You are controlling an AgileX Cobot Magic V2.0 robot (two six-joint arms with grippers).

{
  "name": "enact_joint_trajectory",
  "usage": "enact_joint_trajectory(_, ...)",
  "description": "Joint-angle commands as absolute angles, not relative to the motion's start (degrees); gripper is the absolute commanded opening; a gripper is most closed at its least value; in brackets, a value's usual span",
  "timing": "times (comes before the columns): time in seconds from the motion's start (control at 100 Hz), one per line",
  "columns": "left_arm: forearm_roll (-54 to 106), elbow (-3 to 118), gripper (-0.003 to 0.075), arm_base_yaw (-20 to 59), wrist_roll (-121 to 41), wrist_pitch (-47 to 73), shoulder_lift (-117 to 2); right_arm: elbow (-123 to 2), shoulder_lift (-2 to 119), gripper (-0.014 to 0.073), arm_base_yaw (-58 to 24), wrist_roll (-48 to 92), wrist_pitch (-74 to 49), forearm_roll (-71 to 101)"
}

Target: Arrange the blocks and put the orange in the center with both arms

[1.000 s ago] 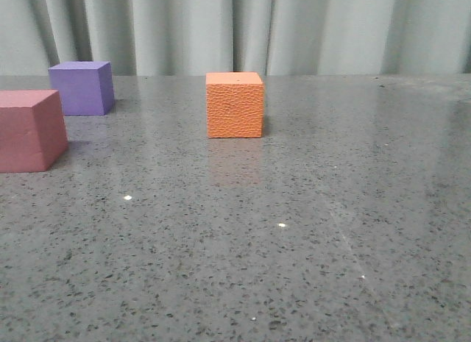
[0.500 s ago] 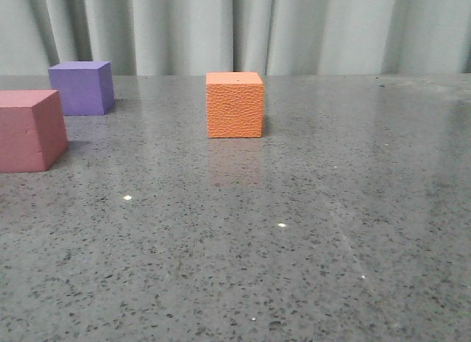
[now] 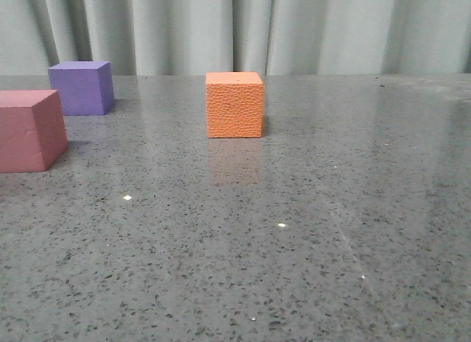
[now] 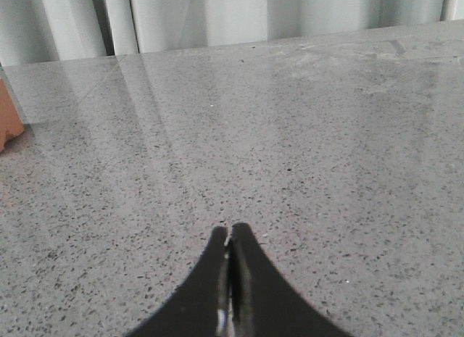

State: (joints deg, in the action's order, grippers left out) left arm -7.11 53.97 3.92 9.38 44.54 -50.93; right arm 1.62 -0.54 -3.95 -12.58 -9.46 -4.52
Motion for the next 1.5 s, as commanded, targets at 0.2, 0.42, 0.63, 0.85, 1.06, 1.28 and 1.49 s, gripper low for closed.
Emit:
enact_joint_trajectory(0.2,-6.4,56.0,0.0550,3.8,8.5,37.0,-49.4,0.8,-2.0,-0.0067,-3.6,-12.1,-4.6,-4.7)
enact_joint_trajectory(0.42,-5.9,56.0,0.0652,4.3,8.4,39.8,-49.4,0.8,-2.0,-0.0067,-3.6,-12.1,-4.6,-4.7)
enact_joint_trajectory(0.63,-2.9,60.7,0.0651,11.1,9.9,39.7,-51.4,0.8,-2.0,-0.0067,-3.6,-12.1,-4.6,-4.7)
enact_joint_trajectory(0.85,-7.6,69.1,0.0650,22.9,18.8,39.3,-61.1,0.8,-2.0,-0.0067,-3.6,-12.1,-4.6,-4.7)
enact_joint_trajectory(1.06,-25.2,78.5,0.0650,35.5,36.6,41.7,-74.8,0.8,-2.0,-0.0067,-3.6,-12.1,-4.6,-4.7)
enact_joint_trajectory(1.28,-30.4,93.0,0.0650,42.5,43.1,47.6,-90.7,0.8,-2.0,-0.0067,-3.6,-12.1,-4.6,-4.7)
enact_joint_trajectory(1.49,-31.4,106.6,0.0650,45.3,43.5,54.2,-103.6,0.8,-2.0,-0.0067,-3.6,-12.1,-4.6,-4.7)
